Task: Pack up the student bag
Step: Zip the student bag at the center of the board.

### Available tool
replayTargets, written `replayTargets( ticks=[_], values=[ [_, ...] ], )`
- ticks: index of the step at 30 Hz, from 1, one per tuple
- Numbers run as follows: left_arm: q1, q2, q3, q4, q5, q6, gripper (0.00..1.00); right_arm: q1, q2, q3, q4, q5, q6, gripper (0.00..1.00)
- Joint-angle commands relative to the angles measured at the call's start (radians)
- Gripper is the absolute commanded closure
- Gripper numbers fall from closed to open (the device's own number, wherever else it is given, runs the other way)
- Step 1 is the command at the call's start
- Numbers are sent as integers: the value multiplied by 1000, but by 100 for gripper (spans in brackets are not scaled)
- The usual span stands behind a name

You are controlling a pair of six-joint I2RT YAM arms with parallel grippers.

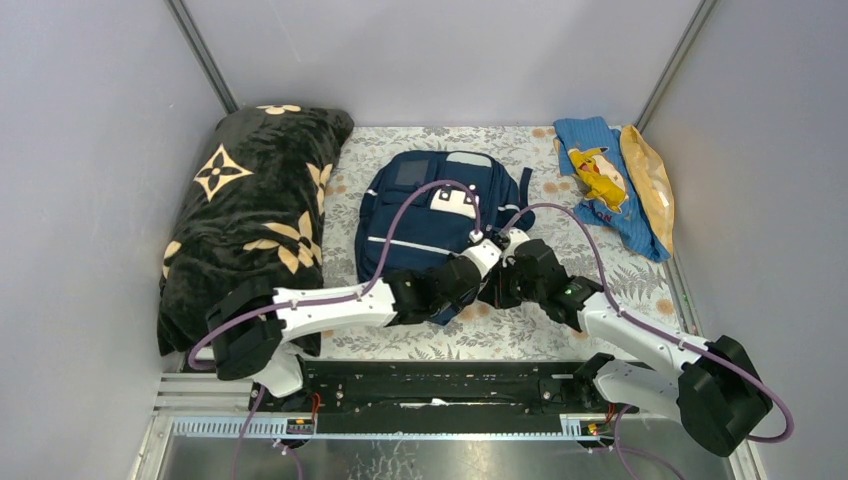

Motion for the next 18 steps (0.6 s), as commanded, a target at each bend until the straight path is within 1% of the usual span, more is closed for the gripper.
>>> replayTargets(
  ticks=[1,5,8,10,15,18],
  values=[
    [52,-126,-70,-40,-19,-27,100,2,-47,30,-81,137,-13,100],
    [120,-275,-171,-22,47,-66,100,2,-47,48,-92,190,-28,100],
    [162,-382,-250,-18,58,-87,100,1,-33,67,-92,199,-24,100],
    [180,-434,-276,-36,57,-102,100,0,-17,79,-89,231,-14,100],
    [184,-499,-296,-106,54,-150,100,-15,74,115,-64,349,-12,100],
    [184,-527,-309,-135,62,-164,100,-75,121,132,-31,348,-12,100]
  ],
)
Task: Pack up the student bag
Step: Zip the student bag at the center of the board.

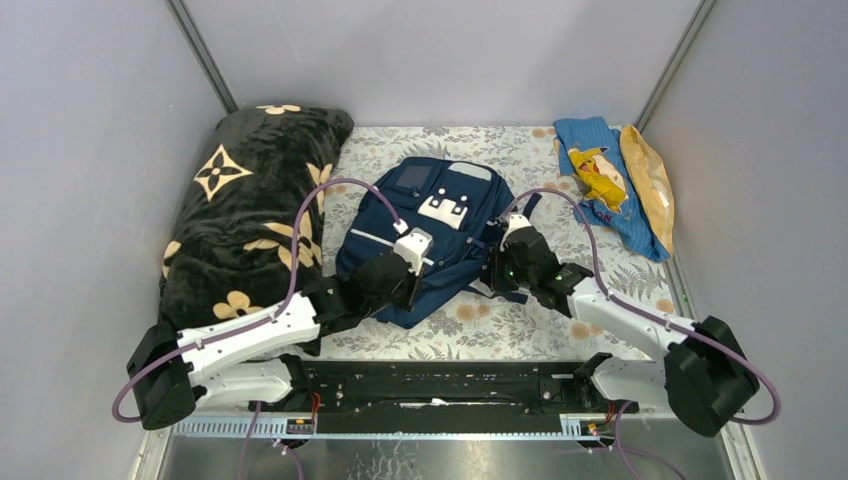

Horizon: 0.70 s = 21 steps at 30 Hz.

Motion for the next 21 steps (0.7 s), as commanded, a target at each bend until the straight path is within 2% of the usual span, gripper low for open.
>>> replayTargets(
  ticks=[1,4,9,11,14,16,18,20,21],
  values=[
    [32,-64,-18,-113,-119,-36,100,-110,55,40,-26,164,-8,100],
    [31,-86,-20,-123,-119,-47,100,-166,87,44,12,130,6,100],
    [32,-89,-29,-92,-94,-50,100,-185,126,63,37,128,25,100],
    [32,-82,-29,-26,-88,-52,100,-197,136,64,50,136,47,100],
    [36,-32,-35,175,-45,-54,100,-211,163,55,125,181,97,100],
    [58,65,28,243,-9,-45,100,-237,193,83,146,208,118,100],
    [75,204,150,242,25,-29,100,-270,232,128,178,213,109,100],
    [89,346,313,186,56,-17,100,-303,295,210,169,227,102,100],
    [92,412,407,131,61,-17,98,-322,325,268,136,216,106,93]
  ],
)
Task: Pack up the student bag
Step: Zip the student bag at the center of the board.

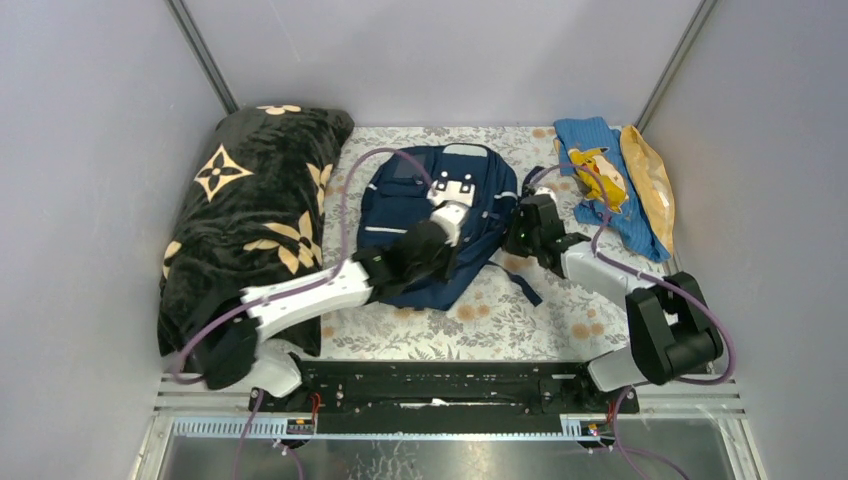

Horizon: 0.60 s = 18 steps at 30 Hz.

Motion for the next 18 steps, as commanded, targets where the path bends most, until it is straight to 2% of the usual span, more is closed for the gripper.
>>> replayTargets(
  ticks=[1,2,3,4,5,8,9,10,13,18],
  values=[
    [41,240,366,-47,1,32,79,-113,109,227,-20,181,9,71],
    [42,286,446,-105,9,33,58,-119,119,283,-83,178,7,50],
    [41,315,515,-152,22,34,47,-120,115,324,-126,182,2,29],
    [41,322,558,-175,41,35,38,-120,84,347,-157,184,-1,13],
    [42,309,578,-180,52,30,29,-121,49,359,-169,195,-3,2],
    [44,222,571,-163,52,1,15,-120,-75,370,-198,230,-23,0],
    [47,190,564,-173,19,-24,4,-120,-115,373,-218,245,-31,0],
    [50,160,561,-193,-28,-57,2,-121,-149,377,-234,256,-40,0],
    [76,70,539,-261,-126,-147,1,-120,-250,381,-283,268,-59,0],
    [88,-155,356,-274,-294,-218,1,-120,-427,288,-307,274,-51,0]
  ],
)
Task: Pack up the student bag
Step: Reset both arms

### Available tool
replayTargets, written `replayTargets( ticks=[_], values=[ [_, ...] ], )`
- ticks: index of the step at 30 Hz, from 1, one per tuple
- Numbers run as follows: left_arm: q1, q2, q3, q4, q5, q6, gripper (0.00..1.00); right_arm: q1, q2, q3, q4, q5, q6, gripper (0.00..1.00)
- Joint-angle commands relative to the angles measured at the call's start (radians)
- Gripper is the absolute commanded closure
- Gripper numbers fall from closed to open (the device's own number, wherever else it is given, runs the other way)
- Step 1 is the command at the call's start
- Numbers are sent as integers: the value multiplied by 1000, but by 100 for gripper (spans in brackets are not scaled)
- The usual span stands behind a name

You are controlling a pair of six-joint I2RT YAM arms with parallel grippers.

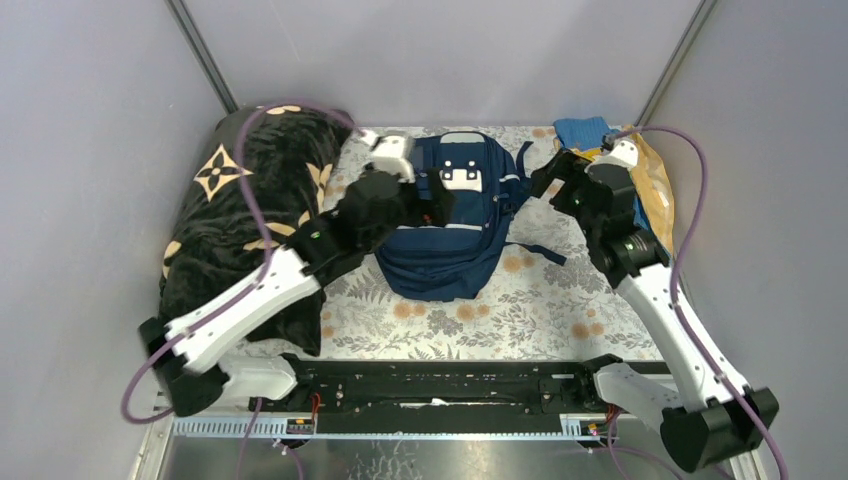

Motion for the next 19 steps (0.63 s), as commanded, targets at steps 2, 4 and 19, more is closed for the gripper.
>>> replayTargets(
  ticks=[2,4,19],
  values=[
    [13,-240,-218,-59,-257,-150,1,4,-190,-157,3,39,5,0],
    [14,-335,-305,-87,-326,-223,1,4,-268,-262,45,60,46,0],
    [14,-636,-643,-340,-438,-489,1,3,-390,-415,21,154,90,0]
  ],
)
